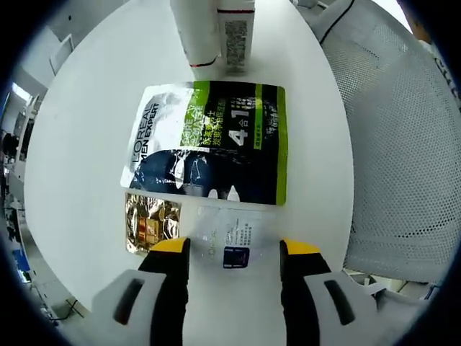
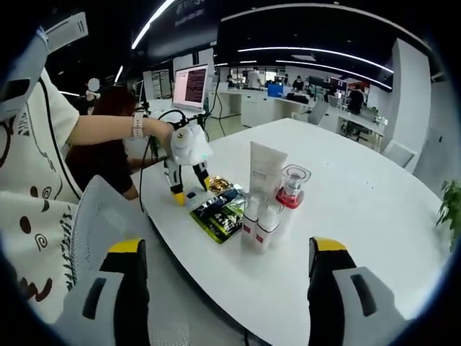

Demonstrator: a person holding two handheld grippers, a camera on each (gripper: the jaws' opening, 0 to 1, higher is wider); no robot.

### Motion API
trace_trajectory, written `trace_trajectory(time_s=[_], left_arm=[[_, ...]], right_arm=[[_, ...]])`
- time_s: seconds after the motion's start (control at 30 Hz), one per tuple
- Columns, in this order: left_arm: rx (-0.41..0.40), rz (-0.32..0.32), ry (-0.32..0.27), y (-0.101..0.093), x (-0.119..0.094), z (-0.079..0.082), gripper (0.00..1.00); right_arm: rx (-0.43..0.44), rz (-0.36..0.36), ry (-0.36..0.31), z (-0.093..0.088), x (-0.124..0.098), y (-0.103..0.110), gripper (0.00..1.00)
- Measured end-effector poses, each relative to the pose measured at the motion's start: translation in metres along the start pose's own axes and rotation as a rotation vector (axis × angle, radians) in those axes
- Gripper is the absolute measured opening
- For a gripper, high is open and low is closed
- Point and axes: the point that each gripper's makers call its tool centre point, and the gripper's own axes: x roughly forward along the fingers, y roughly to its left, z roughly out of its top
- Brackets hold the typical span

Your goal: Arrange the skincare products in the storage area until every visible bottle or jar stands upright without overlapping.

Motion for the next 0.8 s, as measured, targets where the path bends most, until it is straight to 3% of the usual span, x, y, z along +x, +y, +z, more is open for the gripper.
trace_trajectory(time_s=[0.47, 0.63, 0.8], left_arm=[[0.003, 0.021, -0.003, -0.002, -0.004, -0.003, 0.44], [-0.061, 0.063, -0.109, 0.001, -0.021, 0.010, 0.45], [-0.091, 0.100, -0.171, -0.004, -0.035, 0.016, 0.48]], right_arm=[[-0.019, 0.006, -0.006, 0.003, 0.000, 0.001, 0.93], [-0.014, 0.005, -0.009, 0.004, 0.002, -0.002, 0.93], [-0.019, 0.014, -0.005, 0.005, 0.006, -0.001, 0.95]])
